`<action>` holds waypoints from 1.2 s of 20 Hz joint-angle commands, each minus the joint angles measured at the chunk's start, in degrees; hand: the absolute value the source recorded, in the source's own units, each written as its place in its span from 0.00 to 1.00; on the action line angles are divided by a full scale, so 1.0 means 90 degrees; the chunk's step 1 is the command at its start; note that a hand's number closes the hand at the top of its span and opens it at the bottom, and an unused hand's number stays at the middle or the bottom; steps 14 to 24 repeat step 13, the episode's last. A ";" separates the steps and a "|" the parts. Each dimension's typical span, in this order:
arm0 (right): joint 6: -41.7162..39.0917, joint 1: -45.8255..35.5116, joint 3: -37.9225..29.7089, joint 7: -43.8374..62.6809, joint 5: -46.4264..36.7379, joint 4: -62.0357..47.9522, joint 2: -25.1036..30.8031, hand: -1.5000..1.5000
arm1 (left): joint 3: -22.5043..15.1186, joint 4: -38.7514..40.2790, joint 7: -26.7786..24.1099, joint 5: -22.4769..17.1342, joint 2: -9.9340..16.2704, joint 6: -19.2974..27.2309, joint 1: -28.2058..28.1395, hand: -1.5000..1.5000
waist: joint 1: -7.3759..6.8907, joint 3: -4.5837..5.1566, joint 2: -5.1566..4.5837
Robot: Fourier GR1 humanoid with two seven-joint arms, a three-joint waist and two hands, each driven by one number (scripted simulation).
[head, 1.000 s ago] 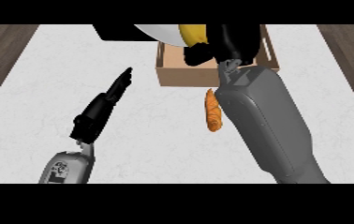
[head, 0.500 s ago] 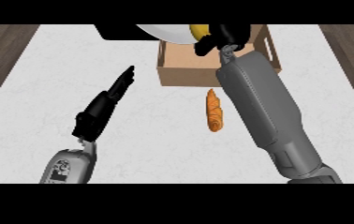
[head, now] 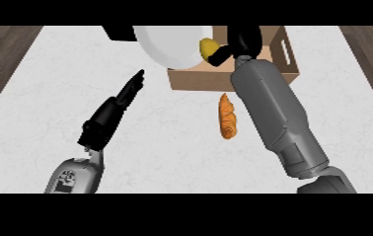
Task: Pick the lemon from the plate and place it in the cardboard box
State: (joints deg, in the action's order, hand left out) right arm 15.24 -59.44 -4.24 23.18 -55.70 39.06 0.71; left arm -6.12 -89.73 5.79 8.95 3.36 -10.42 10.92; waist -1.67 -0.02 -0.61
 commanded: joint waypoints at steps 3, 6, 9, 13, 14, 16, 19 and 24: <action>0.1067 -0.0051 -0.0356 -0.1046 0.1035 -0.0724 -0.0075 0.00 | 0.0223 0.0256 -0.0084 -0.0160 0.0132 -0.0183 0.0239 0.50 | -0.0084 -0.0001 -0.0019; 0.1373 0.0044 -0.1087 -0.1793 0.1470 0.0003 -0.0077 0.00 | 0.0103 0.0173 -0.0205 0.0097 0.0001 0.0104 0.0167 0.50 | 0.0062 -0.0007 0.0010; 0.1500 0.0254 -0.1677 -0.2471 0.2304 0.0385 -0.0002 0.00 | 0.0062 0.0318 -0.0131 0.0060 -0.0054 0.0050 0.0183 0.50 | 0.0131 -0.0011 0.0010; 0.1087 0.0715 -0.2265 -0.3305 0.3358 0.0730 0.0184 0.00 | 0.0235 0.0296 -0.0352 -0.0046 0.0173 -0.0104 -0.0035 0.50 | 0.0145 -0.0009 0.0040; 0.1087 0.0715 -0.2265 -0.3305 0.3358 0.0730 0.0184 0.00 | 0.0235 0.0296 -0.0352 -0.0046 0.0173 -0.0104 -0.0035 0.50 | 0.0145 -0.0009 0.0040; 0.1087 0.0715 -0.2265 -0.3305 0.3358 0.0730 0.0184 0.00 | 0.0235 0.0296 -0.0352 -0.0046 0.0173 -0.0104 -0.0035 0.50 | 0.0145 -0.0009 0.0040; 0.1087 0.0715 -0.2265 -0.3305 0.3358 0.0730 0.0184 0.00 | 0.0235 0.0296 -0.0352 -0.0046 0.0173 -0.0104 -0.0035 0.50 | 0.0145 -0.0009 0.0040; 0.1087 0.0715 -0.2265 -0.3305 0.3358 0.0730 0.0184 0.00 | 0.0235 0.0296 -0.0352 -0.0046 0.0173 -0.0104 -0.0035 0.50 | 0.0145 -0.0009 0.0040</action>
